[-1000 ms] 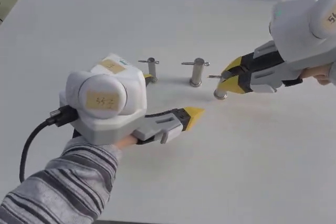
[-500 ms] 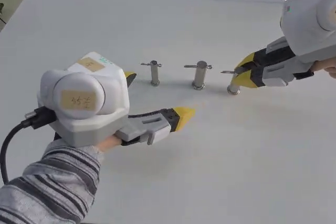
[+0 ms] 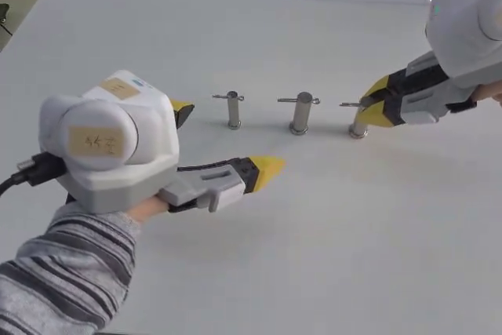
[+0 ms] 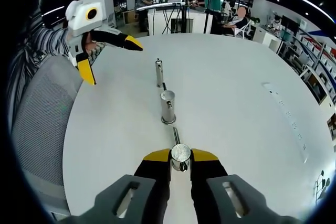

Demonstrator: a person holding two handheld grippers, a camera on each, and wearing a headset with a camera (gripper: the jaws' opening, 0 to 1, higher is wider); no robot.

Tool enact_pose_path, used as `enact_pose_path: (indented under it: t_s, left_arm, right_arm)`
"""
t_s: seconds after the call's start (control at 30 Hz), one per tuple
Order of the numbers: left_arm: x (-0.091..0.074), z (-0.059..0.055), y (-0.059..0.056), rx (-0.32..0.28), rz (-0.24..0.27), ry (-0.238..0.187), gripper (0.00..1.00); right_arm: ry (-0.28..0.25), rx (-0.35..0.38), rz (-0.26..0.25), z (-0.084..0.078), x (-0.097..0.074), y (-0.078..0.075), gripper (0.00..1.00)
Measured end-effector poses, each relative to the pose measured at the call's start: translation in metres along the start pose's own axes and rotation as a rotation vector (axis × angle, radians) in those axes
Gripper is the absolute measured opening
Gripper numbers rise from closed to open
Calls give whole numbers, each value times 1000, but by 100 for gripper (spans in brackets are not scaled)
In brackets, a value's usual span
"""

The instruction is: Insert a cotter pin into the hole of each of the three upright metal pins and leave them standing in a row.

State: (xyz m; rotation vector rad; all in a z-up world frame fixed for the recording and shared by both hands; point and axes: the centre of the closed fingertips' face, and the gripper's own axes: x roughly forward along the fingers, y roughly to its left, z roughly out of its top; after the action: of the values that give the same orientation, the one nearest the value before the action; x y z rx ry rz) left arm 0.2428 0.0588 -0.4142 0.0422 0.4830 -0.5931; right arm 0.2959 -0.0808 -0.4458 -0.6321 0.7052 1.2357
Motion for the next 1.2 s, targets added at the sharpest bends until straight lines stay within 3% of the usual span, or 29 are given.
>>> enact_pose_path:
  t_s: [0.6, 0.7, 0.73, 0.9, 1.03, 1.13, 1.2]
  left_arm:
    - [0, -1, -1, -4, 1, 15, 79]
    - [0, -1, 0, -6, 5, 12, 79]
    - [0, -1, 1, -7, 5, 12, 79]
    - [0, -2, 3, -3, 10, 18, 79]
    - [0, -2, 6, -1, 13, 21, 79]
    - [-1, -1, 8, -5, 17, 20, 79]
    - [-1, 0, 10, -4, 20, 19, 79]
  right_arm:
    - [11, -36, 41, -5, -2, -6, 9]
    - [9, -50, 46, -6, -2, -7, 9]
    - [10, -94, 51, -6, -2, -6, 9]
    - [-2, -78, 37, -4, 0, -8, 11]
    - [3, -82, 4, -5, -3, -11, 26]
    - [-24, -33, -10, -3, -7, -8, 23]
    - [-49, 21, -53, 0, -11, -11, 26]
